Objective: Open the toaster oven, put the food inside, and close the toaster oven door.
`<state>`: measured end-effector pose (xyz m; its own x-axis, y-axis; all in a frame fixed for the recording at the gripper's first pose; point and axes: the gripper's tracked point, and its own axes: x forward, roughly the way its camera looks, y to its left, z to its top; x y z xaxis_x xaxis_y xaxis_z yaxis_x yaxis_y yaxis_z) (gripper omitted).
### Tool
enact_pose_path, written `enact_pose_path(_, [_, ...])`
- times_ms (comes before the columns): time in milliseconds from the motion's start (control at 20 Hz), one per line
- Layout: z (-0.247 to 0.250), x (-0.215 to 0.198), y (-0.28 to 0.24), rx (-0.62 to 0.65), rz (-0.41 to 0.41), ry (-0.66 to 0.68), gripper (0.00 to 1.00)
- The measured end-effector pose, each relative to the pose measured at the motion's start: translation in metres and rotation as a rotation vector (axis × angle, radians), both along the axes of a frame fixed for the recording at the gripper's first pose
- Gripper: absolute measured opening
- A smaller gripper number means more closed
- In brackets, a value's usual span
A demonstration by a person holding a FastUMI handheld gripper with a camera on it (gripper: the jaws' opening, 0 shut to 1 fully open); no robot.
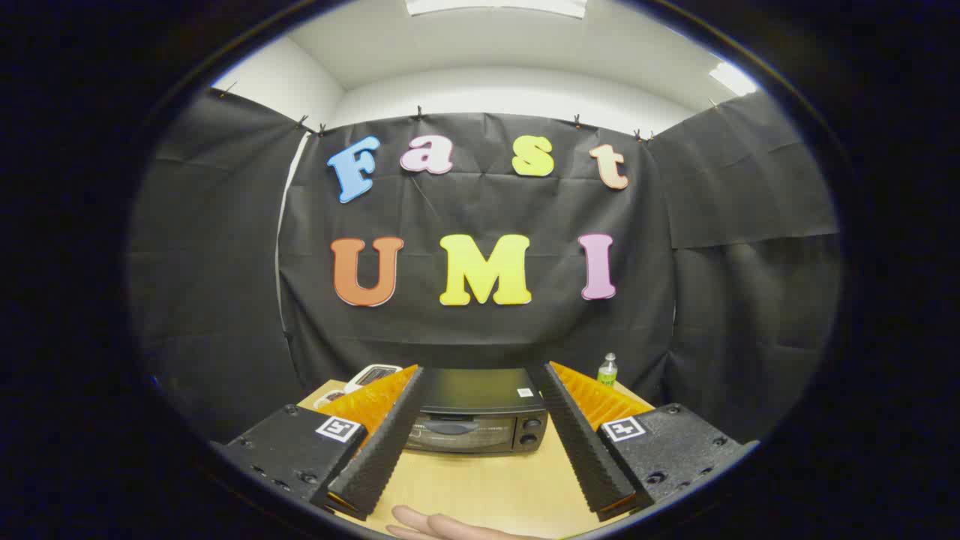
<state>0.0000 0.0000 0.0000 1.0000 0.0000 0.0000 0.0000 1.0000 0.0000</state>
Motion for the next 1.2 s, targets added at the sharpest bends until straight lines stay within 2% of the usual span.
enact_pose_path(400, [0.002, -0.002, 0.006, 0.014, 0.032, -0.025, 1.0])
enact_pose_path(700, [-0.005, 0.007, 0.003, 0.019, 0.02, -0.01, 1.0])
enact_pose_path(950, [-0.022, 0.042, 0.0, 0.028, 0.014, 0.025, 1.0])
enact_pose_path(1200, [-0.053, 0.101, 0.003, 0.031, 0.028, 0.098, 1.0])
